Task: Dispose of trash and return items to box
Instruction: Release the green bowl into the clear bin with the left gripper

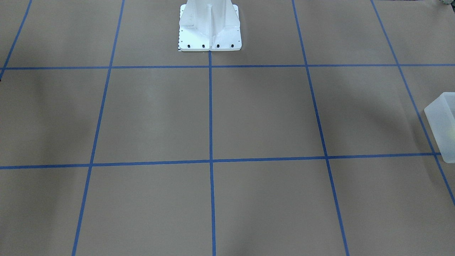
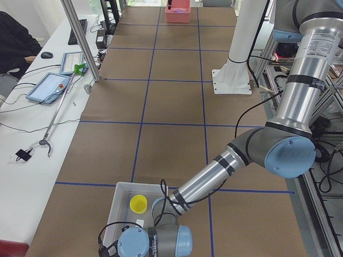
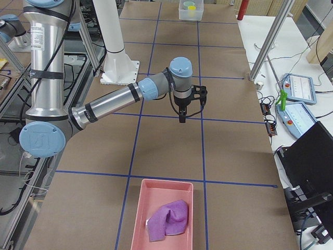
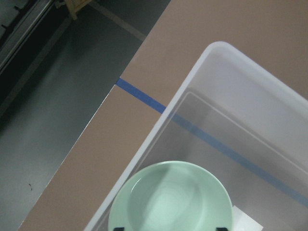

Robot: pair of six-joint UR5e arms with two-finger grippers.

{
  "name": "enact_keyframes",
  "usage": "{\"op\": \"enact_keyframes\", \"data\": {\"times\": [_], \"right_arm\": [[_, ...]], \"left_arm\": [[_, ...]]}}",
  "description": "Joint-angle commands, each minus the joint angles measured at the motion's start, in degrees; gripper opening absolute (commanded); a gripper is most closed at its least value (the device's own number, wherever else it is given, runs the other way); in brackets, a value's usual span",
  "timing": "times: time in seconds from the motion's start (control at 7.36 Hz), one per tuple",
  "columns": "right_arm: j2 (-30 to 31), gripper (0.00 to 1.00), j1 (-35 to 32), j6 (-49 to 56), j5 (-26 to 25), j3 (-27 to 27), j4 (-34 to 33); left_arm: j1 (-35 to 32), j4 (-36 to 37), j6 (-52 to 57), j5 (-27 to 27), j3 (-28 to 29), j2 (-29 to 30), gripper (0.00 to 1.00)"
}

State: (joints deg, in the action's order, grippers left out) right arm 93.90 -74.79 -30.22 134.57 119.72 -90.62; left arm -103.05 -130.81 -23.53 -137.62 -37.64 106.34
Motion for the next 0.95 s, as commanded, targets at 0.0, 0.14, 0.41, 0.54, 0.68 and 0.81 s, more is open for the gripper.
{"op": "enact_keyframes", "data": {"times": [0.0, 0.14, 0.41, 0.54, 0.68, 0.81], "right_arm": [[1.98, 1.00, -1.05, 1.12, -0.01, -0.01, 0.00], [3.81, 1.00, -1.76, 4.61, -0.01, -0.27, -0.09], [6.98, 1.00, -4.91, 11.20, -0.01, -2.02, -0.09], [8.13, 1.00, -7.45, 13.68, 0.34, -4.12, 0.00], [8.66, 1.00, -10.26, 13.70, 0.87, -7.19, 0.35], [7.88, 1.00, -11.94, 13.44, 0.52, -11.48, 0.61]], "left_arm": [[0.12, 1.86, -0.12, -0.19, -10.39, 0.09, 0.99], [0.48, 5.18, 0.32, -0.37, -15.74, 0.09, 0.99], [3.19, 16.67, 0.85, -0.28, -30.57, -0.78, 0.99], [3.46, 20.12, 0.94, -0.28, -36.65, -1.92, 0.99], [6.43, 21.72, 0.94, -0.37, -41.85, -3.93, 0.99], [7.85, 22.00, 1.11, -0.29, -45.12, -5.26, 0.99]]}}
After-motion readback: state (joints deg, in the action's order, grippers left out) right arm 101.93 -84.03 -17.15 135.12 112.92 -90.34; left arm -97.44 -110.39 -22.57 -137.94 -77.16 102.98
